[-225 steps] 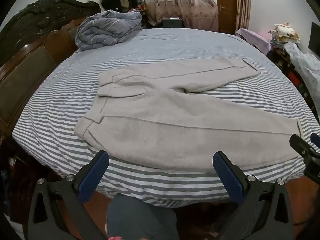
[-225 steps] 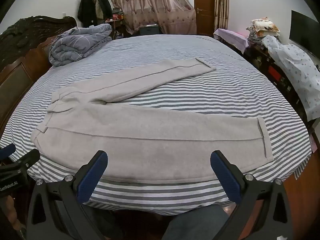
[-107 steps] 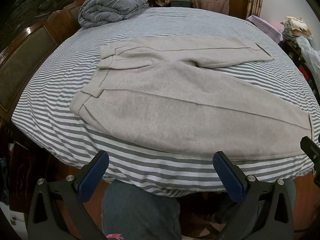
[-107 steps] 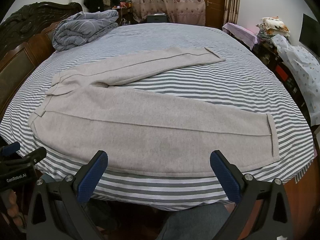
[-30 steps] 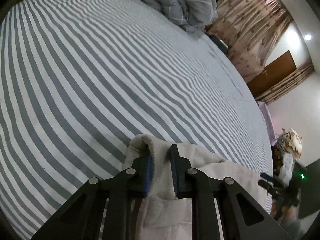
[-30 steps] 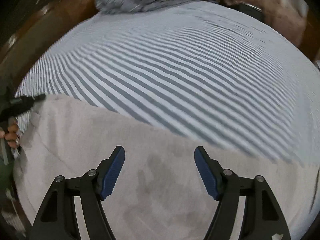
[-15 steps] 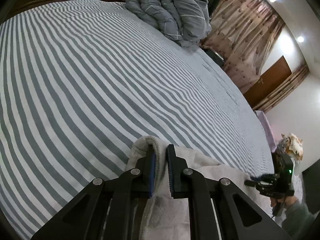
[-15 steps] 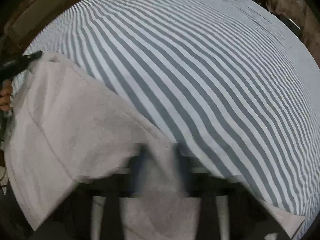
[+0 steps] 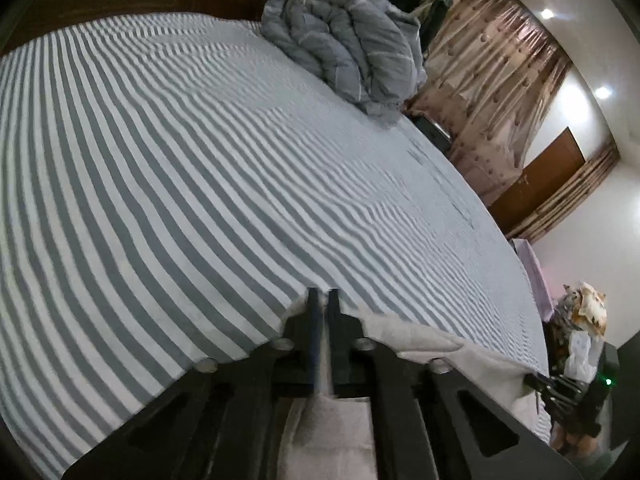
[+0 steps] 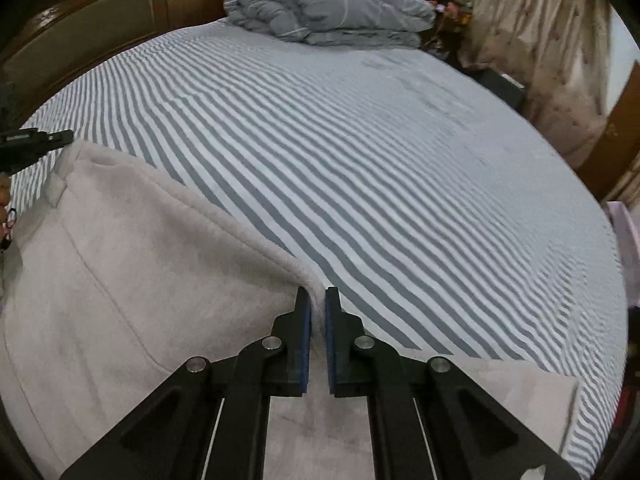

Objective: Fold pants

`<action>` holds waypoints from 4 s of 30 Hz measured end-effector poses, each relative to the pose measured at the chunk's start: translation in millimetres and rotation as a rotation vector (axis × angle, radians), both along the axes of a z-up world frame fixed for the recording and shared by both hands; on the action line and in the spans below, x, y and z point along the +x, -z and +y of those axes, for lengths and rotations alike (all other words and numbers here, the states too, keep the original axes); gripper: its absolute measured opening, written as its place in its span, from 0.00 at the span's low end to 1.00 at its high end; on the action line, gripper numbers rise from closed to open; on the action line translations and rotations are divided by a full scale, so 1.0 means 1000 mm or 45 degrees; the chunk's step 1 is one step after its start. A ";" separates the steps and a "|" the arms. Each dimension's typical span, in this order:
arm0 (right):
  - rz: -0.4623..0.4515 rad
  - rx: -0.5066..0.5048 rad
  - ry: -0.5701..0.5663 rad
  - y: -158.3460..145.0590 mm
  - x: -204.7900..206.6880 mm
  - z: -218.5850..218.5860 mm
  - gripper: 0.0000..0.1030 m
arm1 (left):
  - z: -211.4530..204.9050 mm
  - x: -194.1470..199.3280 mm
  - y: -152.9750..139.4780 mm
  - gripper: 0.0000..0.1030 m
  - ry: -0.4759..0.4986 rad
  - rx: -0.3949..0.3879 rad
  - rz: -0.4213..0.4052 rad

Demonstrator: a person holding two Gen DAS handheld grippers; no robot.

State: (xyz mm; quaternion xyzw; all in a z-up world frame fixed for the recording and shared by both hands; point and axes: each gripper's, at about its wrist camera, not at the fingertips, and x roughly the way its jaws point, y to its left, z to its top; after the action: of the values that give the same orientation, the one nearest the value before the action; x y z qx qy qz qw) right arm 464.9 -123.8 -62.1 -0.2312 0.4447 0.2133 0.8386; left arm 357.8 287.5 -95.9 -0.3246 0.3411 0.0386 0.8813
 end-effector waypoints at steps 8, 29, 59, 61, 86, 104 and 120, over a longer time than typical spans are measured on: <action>-0.066 -0.035 0.040 -0.038 -0.034 -0.006 0.05 | -0.011 -0.025 -0.025 0.00 0.151 -0.030 0.052; 0.020 0.066 0.107 -0.021 -0.239 -0.041 0.05 | -0.057 -0.126 -0.029 0.82 0.329 -0.305 0.042; 0.123 0.135 0.182 0.037 -0.260 -0.056 0.05 | -0.113 -0.009 -0.068 0.12 0.528 -0.111 0.346; 0.095 0.133 0.178 0.029 -0.261 -0.055 0.05 | -0.110 -0.023 -0.076 0.11 0.515 -0.112 0.320; 0.076 0.043 0.254 0.034 -0.319 -0.069 0.06 | -0.036 -0.248 -0.010 0.13 0.457 -0.318 0.330; 0.209 0.345 0.445 0.041 -0.337 -0.102 0.27 | -0.043 -0.307 0.017 0.60 0.336 -0.631 0.305; 0.278 0.614 0.841 0.038 -0.304 -0.135 0.40 | -0.045 -0.286 0.055 0.60 0.150 -0.808 0.246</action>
State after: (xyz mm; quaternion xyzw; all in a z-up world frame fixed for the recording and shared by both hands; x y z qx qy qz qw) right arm 161.2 -258.6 -99.7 0.1505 0.5186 0.0543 0.8399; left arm 71.3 242.8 -151.0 -0.5574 0.4363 -0.0898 0.7006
